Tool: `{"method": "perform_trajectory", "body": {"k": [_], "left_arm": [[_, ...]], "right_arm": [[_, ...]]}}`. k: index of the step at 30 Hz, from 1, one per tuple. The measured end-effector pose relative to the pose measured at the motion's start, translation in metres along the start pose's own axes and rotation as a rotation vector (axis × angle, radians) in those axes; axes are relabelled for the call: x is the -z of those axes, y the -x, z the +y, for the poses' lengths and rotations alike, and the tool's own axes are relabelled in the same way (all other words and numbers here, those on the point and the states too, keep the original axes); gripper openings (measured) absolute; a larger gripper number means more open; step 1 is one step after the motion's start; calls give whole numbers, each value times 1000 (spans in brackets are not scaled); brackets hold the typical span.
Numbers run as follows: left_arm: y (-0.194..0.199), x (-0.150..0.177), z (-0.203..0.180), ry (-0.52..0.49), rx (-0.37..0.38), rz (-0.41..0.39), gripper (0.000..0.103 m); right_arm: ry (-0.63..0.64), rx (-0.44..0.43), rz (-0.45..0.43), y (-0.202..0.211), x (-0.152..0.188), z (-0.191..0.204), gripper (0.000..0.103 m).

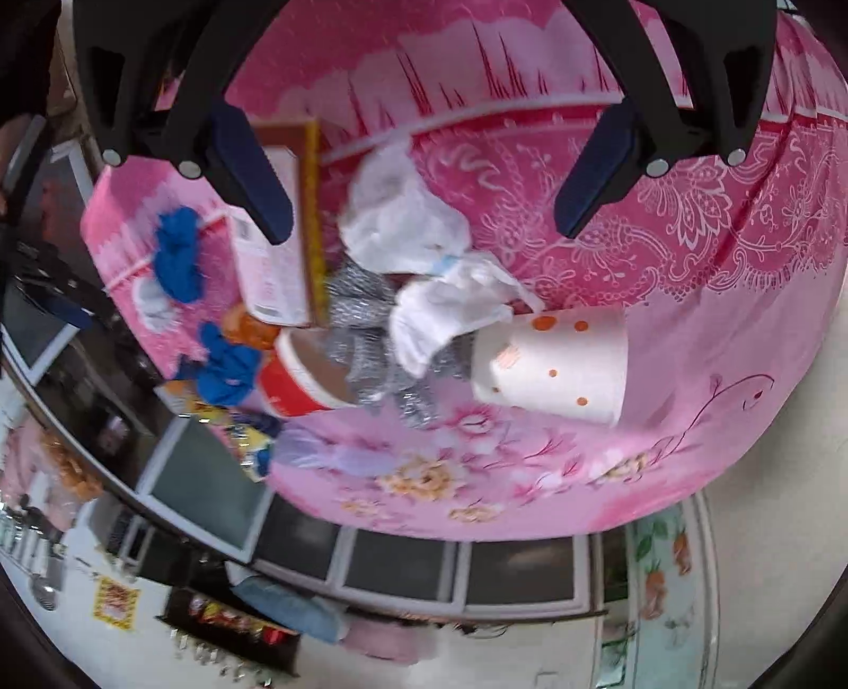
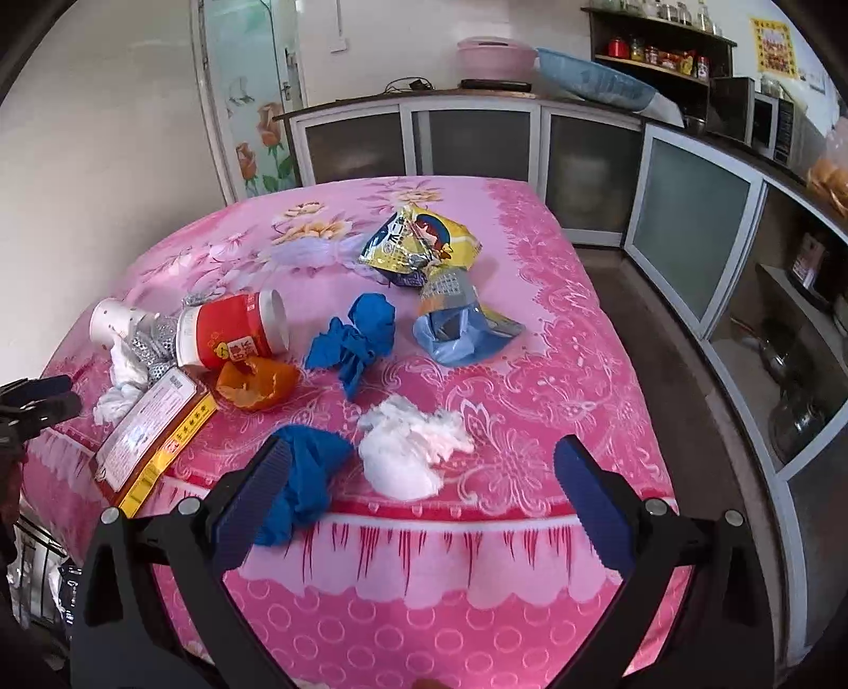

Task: Collect trash
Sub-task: 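Reach the left and right grippers to the white tissues and close both, then carry the tissues in the left gripper while the right gripper carries tissues to the bin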

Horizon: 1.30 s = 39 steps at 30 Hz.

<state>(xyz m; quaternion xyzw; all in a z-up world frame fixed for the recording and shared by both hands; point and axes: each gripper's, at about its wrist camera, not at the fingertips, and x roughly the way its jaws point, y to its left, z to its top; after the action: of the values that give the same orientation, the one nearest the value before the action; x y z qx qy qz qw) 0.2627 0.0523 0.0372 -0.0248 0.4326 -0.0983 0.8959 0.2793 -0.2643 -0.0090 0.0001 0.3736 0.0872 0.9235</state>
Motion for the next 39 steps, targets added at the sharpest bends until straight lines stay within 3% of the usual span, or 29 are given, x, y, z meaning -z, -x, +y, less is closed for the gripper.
{"method": "perform_trajectory", "body": {"k": [5, 11, 20, 28, 30, 31, 32, 33, 34, 35, 39], "left_arm": [[-19, -5, 8, 38, -23, 38, 95], [-38, -8, 15, 75, 0, 74, 95], [-65, -14, 15, 97, 27, 125, 95], [-72, -18, 15, 99, 22, 130, 95], [-72, -16, 15, 94, 11, 130, 91], [-71, -15, 16, 98, -2, 130, 81], [-71, -15, 17, 102, -17, 127, 68], [-71, -15, 18, 104, -22, 123, 61], [-70, -16, 20, 106, -23, 121, 44], [-70, -17, 21, 110, -19, 122, 35], [-67, -17, 26, 133, -24, 121, 26]], "right_arm": [[75, -14, 25, -12, 2, 8, 95], [77, 12, 68, -36, -5, 7, 95], [25, -22, 153, -70, -12, 0, 94], [24, -25, 213, -87, -6, 1, 72], [23, -13, 215, -88, -6, 1, 53], [21, -5, 216, -89, -5, 1, 48], [18, -1, 217, -89, -6, 1, 38], [10, -5, 218, -90, -6, 0, 37], [0, -10, 218, -89, -6, -2, 36], [-5, -11, 219, -89, -6, -1, 34], [-1, -3, 211, -87, -5, 2, 32]]}}
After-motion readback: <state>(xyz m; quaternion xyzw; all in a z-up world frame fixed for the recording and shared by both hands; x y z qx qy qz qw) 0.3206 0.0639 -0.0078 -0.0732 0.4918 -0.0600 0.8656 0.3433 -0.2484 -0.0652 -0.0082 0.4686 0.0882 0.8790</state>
